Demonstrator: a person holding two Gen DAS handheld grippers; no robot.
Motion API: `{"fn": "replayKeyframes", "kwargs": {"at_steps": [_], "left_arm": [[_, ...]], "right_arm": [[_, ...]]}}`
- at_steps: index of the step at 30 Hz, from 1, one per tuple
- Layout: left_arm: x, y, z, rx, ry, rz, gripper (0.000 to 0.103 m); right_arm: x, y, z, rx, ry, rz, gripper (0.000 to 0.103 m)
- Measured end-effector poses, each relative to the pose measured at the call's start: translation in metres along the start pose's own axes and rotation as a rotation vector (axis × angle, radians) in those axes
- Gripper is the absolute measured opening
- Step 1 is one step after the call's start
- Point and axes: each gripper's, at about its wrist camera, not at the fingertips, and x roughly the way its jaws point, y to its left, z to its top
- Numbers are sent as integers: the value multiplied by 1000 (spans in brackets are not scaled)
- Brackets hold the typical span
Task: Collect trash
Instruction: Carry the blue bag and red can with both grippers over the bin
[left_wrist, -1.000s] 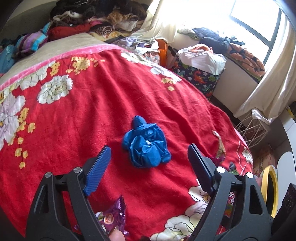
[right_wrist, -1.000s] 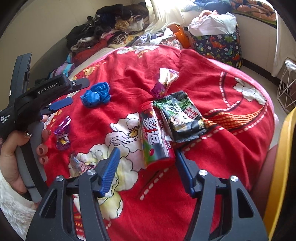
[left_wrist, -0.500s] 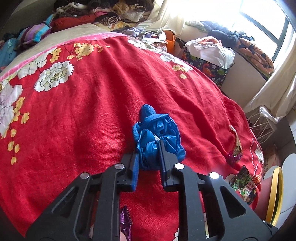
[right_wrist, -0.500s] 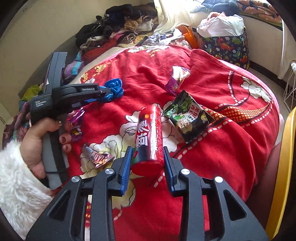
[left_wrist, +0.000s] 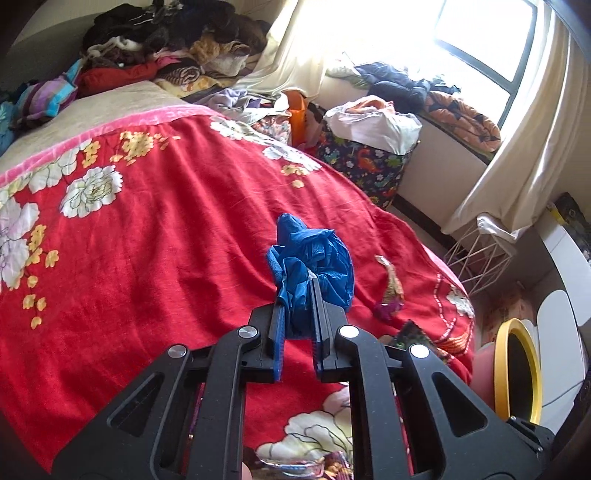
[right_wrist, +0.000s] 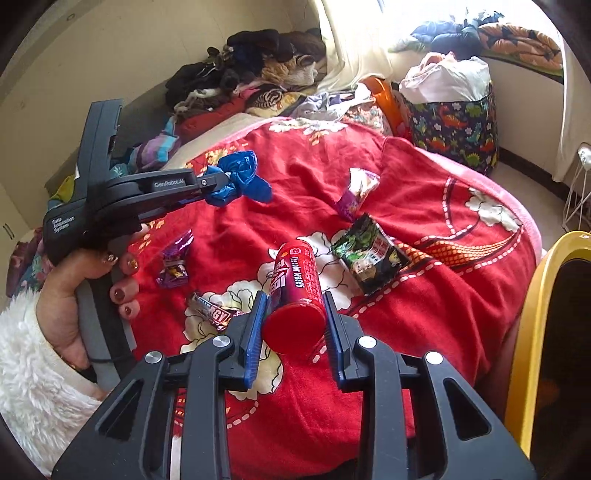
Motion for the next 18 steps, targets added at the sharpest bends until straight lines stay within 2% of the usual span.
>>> {"fn": "replayKeyframes", "kwargs": {"at_steps": [18], "left_arm": [[-25, -46, 2, 90, -32, -92, 7]], "right_arm": [[-53, -29, 8, 55, -127, -50, 28]]}}
